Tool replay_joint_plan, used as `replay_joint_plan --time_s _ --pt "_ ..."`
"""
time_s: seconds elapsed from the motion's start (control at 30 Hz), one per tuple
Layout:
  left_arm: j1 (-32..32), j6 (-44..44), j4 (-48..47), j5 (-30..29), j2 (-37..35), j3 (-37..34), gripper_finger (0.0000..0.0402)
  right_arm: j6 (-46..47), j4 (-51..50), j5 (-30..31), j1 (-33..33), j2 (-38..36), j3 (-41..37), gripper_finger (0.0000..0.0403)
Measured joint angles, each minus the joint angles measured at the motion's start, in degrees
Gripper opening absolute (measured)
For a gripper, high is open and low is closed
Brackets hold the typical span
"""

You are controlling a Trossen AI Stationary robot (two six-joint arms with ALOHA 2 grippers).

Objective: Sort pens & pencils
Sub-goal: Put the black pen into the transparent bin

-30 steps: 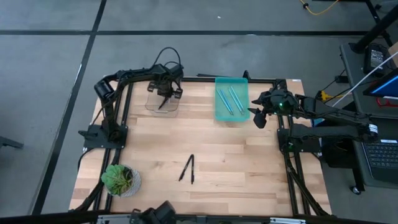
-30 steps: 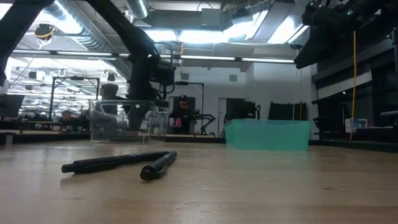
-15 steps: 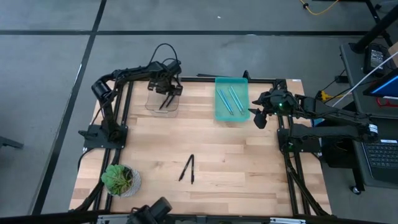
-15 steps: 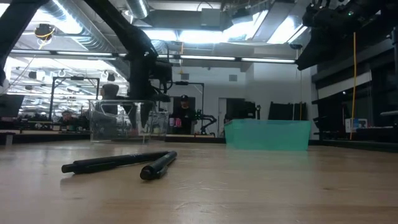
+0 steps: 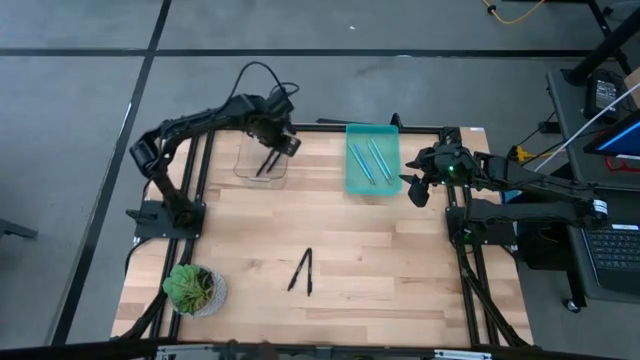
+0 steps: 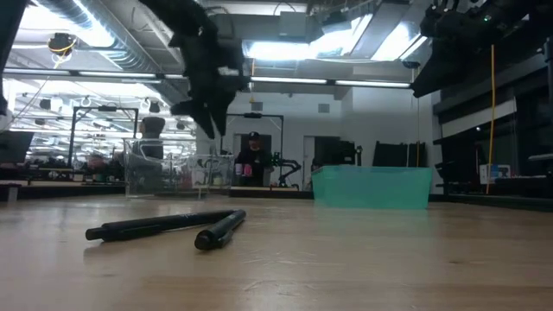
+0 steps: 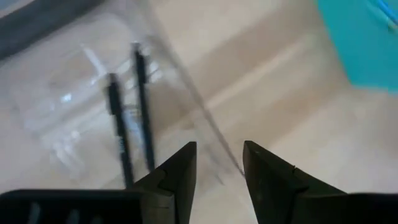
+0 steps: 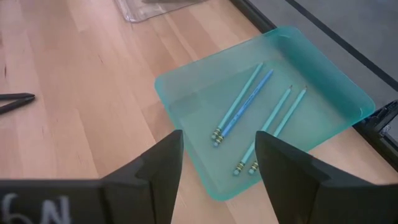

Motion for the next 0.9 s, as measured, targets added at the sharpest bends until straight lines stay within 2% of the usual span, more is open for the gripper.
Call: replay_joint_plan --time_s 0.37,0.5,0.63,0.9 --pt "-13.27 10.45 0.05 -0.98 -1.03 0.02 0.0125 0.00 0.01 -0.02 0.00 0.00 0.00 0.0202" --pt "-18.41 19.75 0.55 -1.37 -1.03 0.02 0.0125 -0.81 0.03 -0.39 -0.02 0.00 0.00 0.0202" --pt "-22.47 26.56 2.63 -0.82 -1.03 0.02 0.0116 -1.24 0.01 -2.97 -0.01 0.00 0.00 0.0202" --pt "-30.45 31.66 3.54 -0.38 -1.03 0.02 0.0090 -1.28 0.03 -6.62 -0.01 0.00 0.00 0.0202"
